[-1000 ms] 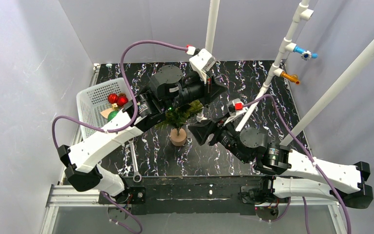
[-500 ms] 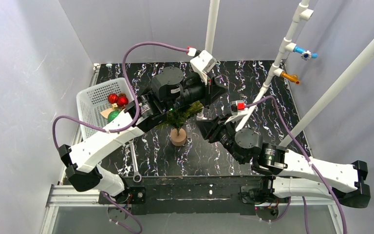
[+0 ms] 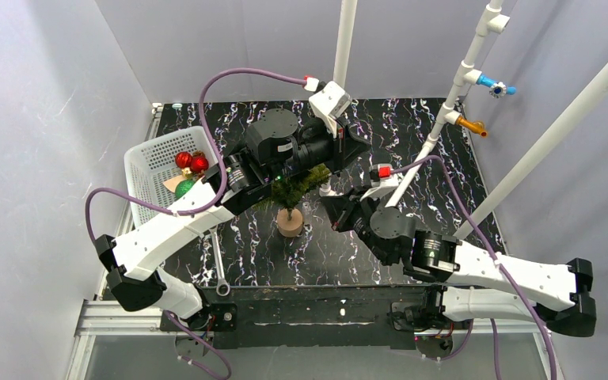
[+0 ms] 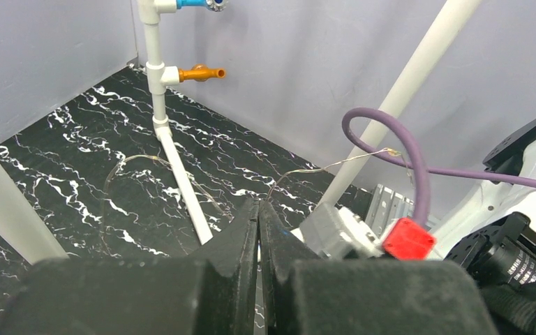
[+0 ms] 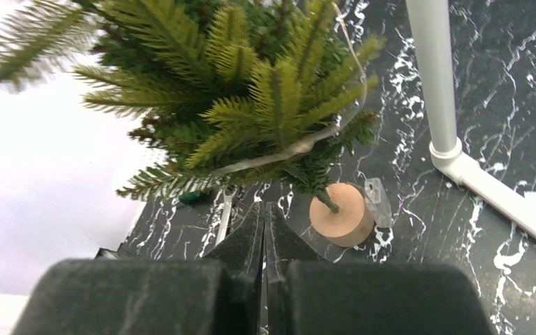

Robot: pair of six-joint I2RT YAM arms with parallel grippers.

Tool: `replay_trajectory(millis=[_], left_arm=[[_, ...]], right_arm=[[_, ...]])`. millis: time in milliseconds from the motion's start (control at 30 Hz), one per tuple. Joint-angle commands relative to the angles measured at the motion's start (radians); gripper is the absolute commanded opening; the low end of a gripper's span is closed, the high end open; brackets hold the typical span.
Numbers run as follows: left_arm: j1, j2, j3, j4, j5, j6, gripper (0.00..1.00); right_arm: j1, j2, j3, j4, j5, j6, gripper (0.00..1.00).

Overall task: Decorate the small christmas tree
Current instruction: Wrap the decoration item around the Christmas tree.

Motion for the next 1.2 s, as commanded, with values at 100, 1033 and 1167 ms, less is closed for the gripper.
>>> replay_trajectory(millis=[100,1033,1167], left_arm=[[0.0,-0.062,-0.007,0.043,0.0,0.031,0.0],[0.015,0.001,0.058,0.12,-0.033,0.263,0.0],[0.026,0.008,0.051,0.152,-0.044,0.263,0.0]], right_arm=[[-0.008,-0.008,0.024,-0.161,0.134,0.164,0.01],[-0.106,-0.094,-0.013,-0.192,0.215,0.09,0.01],[-0.209,-0.082,-0.027,-0.149,0.106,0.072,0.01]])
